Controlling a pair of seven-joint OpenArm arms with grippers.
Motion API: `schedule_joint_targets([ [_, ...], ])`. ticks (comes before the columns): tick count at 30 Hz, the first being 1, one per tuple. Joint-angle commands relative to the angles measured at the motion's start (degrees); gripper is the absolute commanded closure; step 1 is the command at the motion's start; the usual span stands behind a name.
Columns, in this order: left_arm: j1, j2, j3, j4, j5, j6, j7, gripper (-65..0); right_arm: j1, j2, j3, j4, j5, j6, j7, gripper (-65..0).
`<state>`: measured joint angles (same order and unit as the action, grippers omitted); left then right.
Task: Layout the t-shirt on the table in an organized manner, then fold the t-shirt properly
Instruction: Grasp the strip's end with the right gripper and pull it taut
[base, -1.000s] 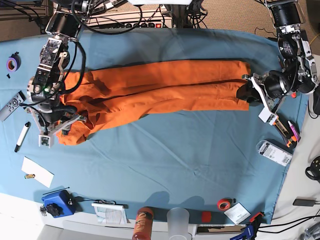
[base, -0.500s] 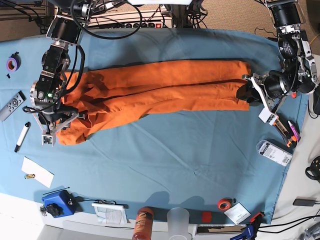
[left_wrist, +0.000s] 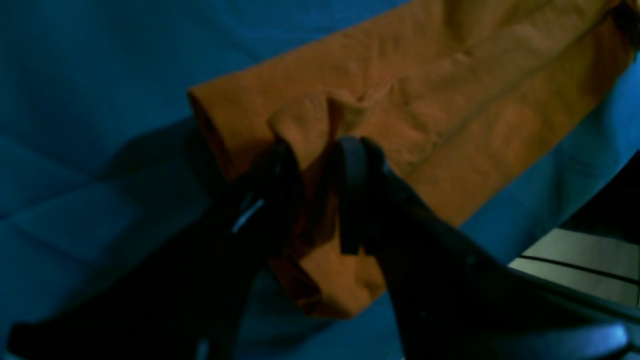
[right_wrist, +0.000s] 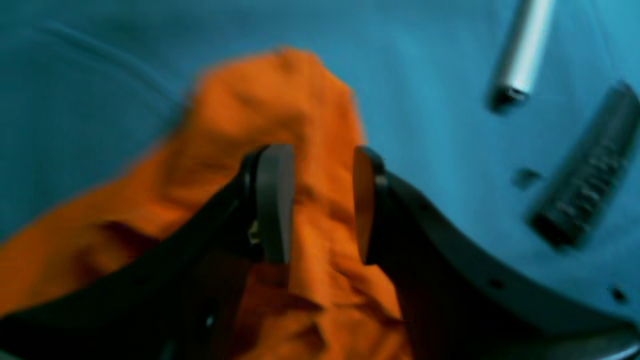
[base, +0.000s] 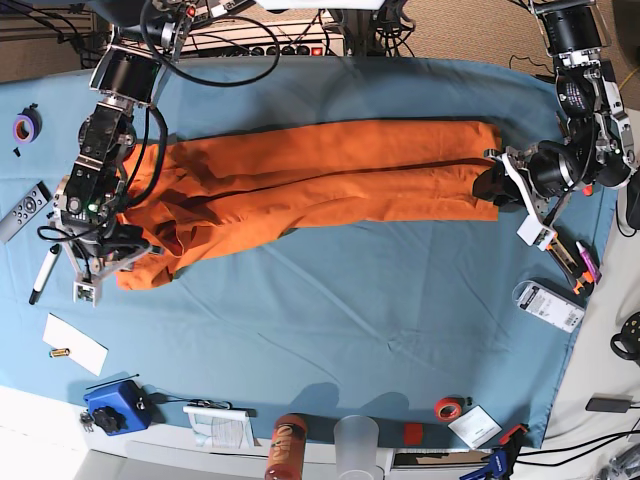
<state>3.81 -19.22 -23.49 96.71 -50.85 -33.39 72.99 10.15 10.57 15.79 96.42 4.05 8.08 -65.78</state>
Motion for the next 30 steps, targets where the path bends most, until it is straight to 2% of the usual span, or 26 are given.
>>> schedule_joint_targets([
  [1,-0.79,-0.76,-0.33,0.92,-1.22,-0.35,-1.07,-16.6,0.92,0.68,0.79,1.03,0.79,0.37,0.94,-20.2],
  [7,-0.79,-0.76,-0.33,0.92,-1.25,-0.35,-1.07,-16.6,-0.04,0.35,6.47,1.01,9.75,4.24,2.12,-20.2],
  [12,-0.79,-0.76,-0.31,0.92,-1.27,-0.35,-1.09,-16.6,-1.46,0.35,12.94,1.01,16.55,7.41,-0.28,-20.2],
  [23,-0.79,0.70,-0.28,0.92,-1.88,-0.35,-1.09,-16.6,-6.27,0.22,10.69,0.94,17.53,8.46,1.90,-20.2],
  [30,-0.81,1.42,-0.28,0.92,-1.88,-0.35,-1.09,-16.6,-6.54,-3.78,10.43,0.94,16.81,9.60,3.61,-20.2],
])
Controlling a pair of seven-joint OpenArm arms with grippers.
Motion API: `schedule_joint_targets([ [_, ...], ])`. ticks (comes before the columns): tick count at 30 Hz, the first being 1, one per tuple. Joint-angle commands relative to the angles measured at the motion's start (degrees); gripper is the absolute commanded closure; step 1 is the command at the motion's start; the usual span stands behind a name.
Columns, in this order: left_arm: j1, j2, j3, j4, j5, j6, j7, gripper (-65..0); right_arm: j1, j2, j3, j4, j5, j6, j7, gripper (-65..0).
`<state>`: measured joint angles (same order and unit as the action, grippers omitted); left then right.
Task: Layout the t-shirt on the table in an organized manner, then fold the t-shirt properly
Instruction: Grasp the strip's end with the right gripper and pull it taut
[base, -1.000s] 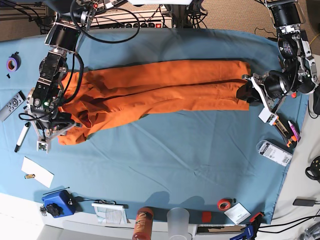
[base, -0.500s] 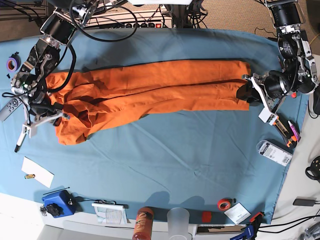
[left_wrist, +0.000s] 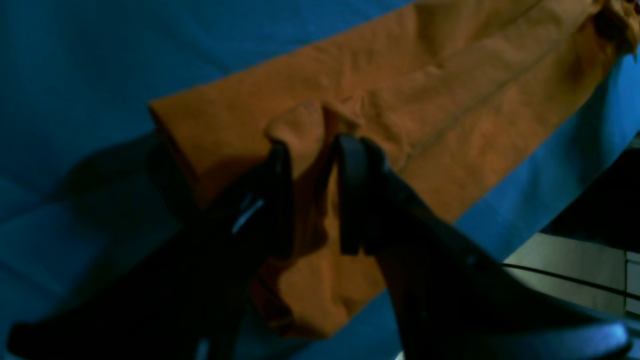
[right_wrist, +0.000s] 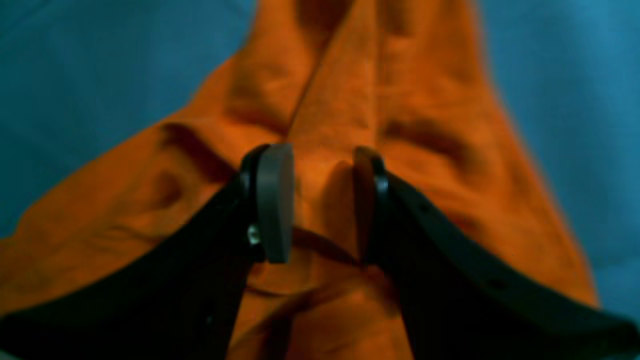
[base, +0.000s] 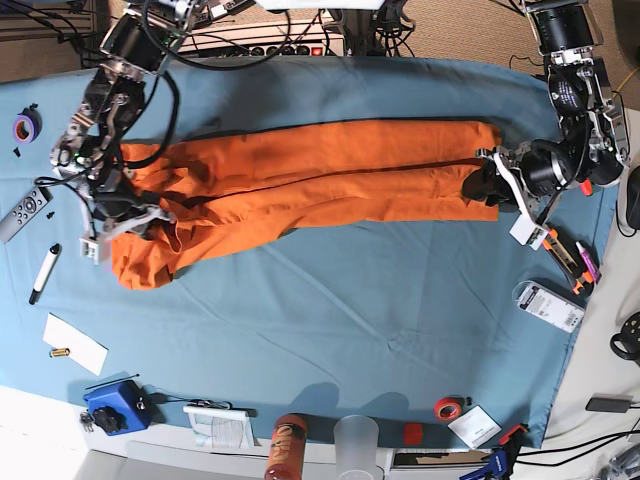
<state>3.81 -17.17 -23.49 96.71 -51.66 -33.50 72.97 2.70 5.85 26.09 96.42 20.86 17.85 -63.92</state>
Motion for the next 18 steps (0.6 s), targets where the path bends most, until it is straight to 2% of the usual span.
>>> schedule_joint_targets([
  [1,-0.79,-0.63,-0.28,0.92,-1.05,-0.24,-1.05,-16.6,0.92,0.66,0.15,0.94,-0.92,0.15,1.88,-20.2],
  [4,-0.81,-0.63,-0.28,0.92,-1.05,-0.24,-1.07,-16.6,0.79,0.33,0.13,0.94,-3.65,0.33,2.51,-20.2],
  [8,-0.81,-0.63,-0.28,0.92,-1.05,-0.24,-1.09,-16.6,0.44,0.35,0.15,0.94,-4.42,0.24,2.58,-20.1],
  [9,-0.81,-0.61,-0.28,0.92,-1.07,-0.24,-1.09,-16.6,0.22,0.35,0.15,0.87,-4.46,0.20,2.56,-18.8],
  [10,-0.83,-0.63,-0.28,0.92,-1.05,-0.24,-1.31,-16.6,0.02,0.35,0.15,0.55,-4.44,0.17,2.45,-14.2],
  [12,-0.81,-0.63,-0.28,0.92,-1.03,-0.24,-2.14,-16.6,-0.04,0.37,0.15,-0.68,-4.44,0.22,2.45,-1.5],
  [18,-0.81,-0.63,-0.28,0.92,-1.03,-0.24,-2.14,-16.6,-0.07,1.60,0.26,-1.49,-7.41,0.37,1.25,0.0],
])
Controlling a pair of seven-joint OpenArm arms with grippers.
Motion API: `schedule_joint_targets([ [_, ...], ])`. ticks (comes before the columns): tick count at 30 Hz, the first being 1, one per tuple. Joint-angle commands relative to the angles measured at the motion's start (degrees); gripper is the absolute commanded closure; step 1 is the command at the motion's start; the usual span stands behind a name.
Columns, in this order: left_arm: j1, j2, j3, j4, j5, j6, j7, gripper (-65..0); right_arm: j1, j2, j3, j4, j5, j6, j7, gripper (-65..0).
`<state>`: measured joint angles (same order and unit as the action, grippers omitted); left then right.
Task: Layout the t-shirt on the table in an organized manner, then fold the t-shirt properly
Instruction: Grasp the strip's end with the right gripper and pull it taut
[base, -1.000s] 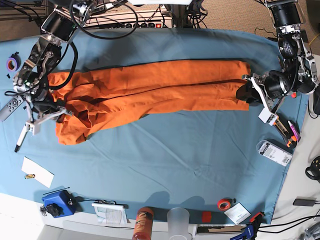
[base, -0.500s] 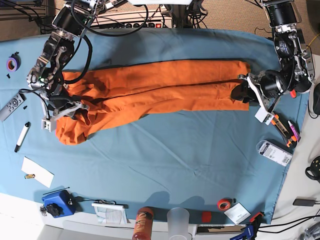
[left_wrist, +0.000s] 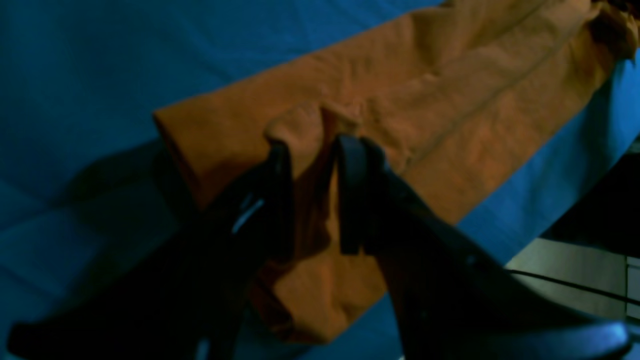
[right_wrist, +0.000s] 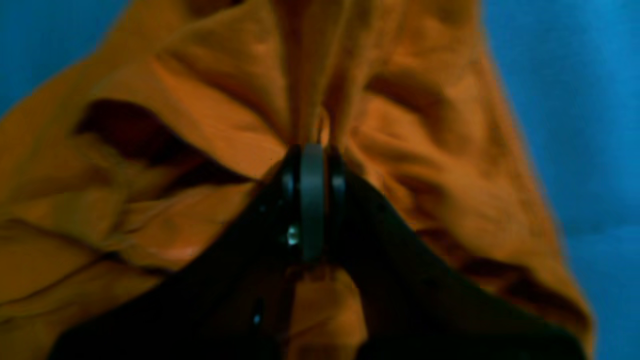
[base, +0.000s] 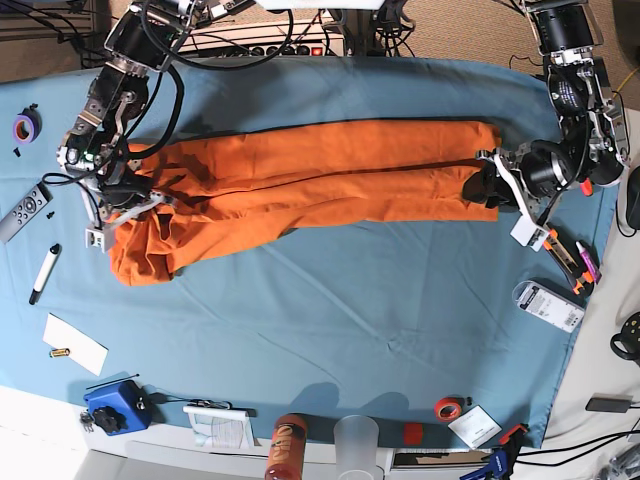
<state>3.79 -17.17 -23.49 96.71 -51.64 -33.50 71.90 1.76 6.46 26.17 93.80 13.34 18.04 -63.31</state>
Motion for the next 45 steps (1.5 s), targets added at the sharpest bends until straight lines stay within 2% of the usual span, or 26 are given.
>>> schedule_joint_targets([
  [1,-0.79,-0.63,-0.28,0.92,-1.05,-0.24,-1.07,-16.6,0.87,1.53,0.17,1.14,0.11,0.15,-0.04,0.0],
  [6,-0.79,-0.63,-0.28,0.92,-1.05,-0.24,-1.29,-16.6,0.76,3.56,0.48,1.90,0.35,0.15,-1.77,0.0],
  [10,-0.79,-0.63,-0.28,0.92,-1.03,-0.24,-1.27,-16.6,0.76,3.69,2.75,3.52,2.34,0.24,-2.67,0.0],
  [13,-0.79,-0.63,-0.28,0.92,-1.03,-0.24,-1.25,-16.6,0.79,3.72,5.55,6.27,3.80,1.60,-4.37,0.0],
  [17,-0.76,-0.63,-0.28,0.92,-1.03,-0.24,-1.22,-16.6,0.76,3.69,10.78,9.97,9.99,4.70,-9.73,0.0],
  [21,-0.76,-0.63,-0.28,0.92,-1.05,-0.22,-0.94,-16.6,0.37,3.74,16.83,10.45,16.46,7.17,-12.48,0.0],
  [29,-0.39,-0.63,-0.28,0.92,-1.07,-0.17,-0.28,-16.6,-7.78,4.94,24.46,10.45,23.65,10.47,-11.82,0.0],
  [33,0.87,-0.63,-0.28,0.92,-1.07,0.66,0.85,-16.6,-10.38,4.79,24.41,10.45,23.96,10.88,-11.61,0.0],
  [45,3.19,-0.63,-0.33,0.98,-3.26,0.63,2.23,-16.6,-10.49,4.83,24.41,10.45,23.89,10.91,-10.25,0.0],
])
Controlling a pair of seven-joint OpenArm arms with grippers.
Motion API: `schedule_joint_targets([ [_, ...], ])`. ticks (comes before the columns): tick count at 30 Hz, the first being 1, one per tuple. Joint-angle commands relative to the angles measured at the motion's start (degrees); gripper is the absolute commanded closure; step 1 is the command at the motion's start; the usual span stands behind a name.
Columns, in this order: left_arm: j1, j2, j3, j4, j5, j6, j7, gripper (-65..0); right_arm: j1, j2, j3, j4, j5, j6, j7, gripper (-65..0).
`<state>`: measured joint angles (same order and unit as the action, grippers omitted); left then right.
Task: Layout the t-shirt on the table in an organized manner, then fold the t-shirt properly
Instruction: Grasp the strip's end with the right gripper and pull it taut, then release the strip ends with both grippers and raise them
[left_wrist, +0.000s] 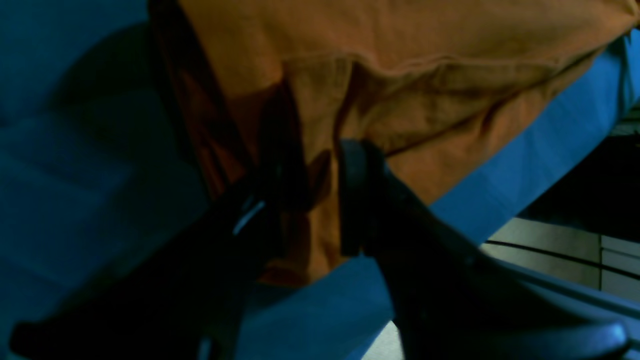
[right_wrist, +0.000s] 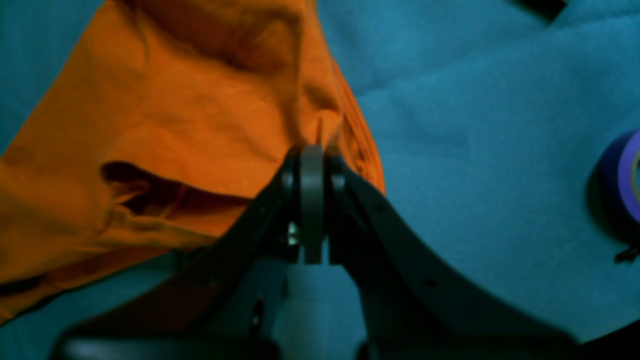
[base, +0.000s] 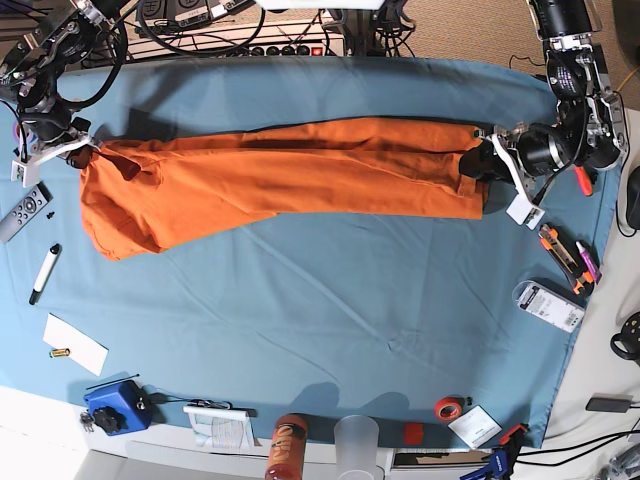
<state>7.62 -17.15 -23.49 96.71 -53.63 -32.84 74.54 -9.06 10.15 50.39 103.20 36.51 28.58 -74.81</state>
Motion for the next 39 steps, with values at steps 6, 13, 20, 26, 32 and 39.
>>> schedule_joint_targets([
  [6,-0.59,-0.66,-0.33,0.96,2.58,1.92,0.59,-16.6,0.33,1.14,0.20,1.05,-1.09,0.37,1.73,0.0],
  [13,2.10,-0.66,-0.33,0.96,12.09,7.52,-5.66,-16.6,0.33,1.14,0.17,1.01,-1.57,0.37,2.19,0.0],
  [20,0.90,-0.63,-0.33,0.98,11.67,7.45,-5.57,-33.3,0.20,2.25,0.17,1.01,0.22,2.99,1.75,0.0],
  [26,1.11,-0.61,-0.33,3.15,11.67,4.66,-4.94,-37.8,0.17,5.03,0.20,1.01,2.05,3.85,1.09,-14.7],
  [32,1.25,1.03,-0.33,7.93,11.65,8.72,-7.02,-37.8,0.20,4.94,0.20,1.01,2.05,3.76,1.09,-14.7],
  [39,1.25,6.56,-0.33,4.33,14.67,14.80,-6.38,-37.8,0.22,4.96,0.20,1.01,2.05,3.76,1.14,-14.7],
])
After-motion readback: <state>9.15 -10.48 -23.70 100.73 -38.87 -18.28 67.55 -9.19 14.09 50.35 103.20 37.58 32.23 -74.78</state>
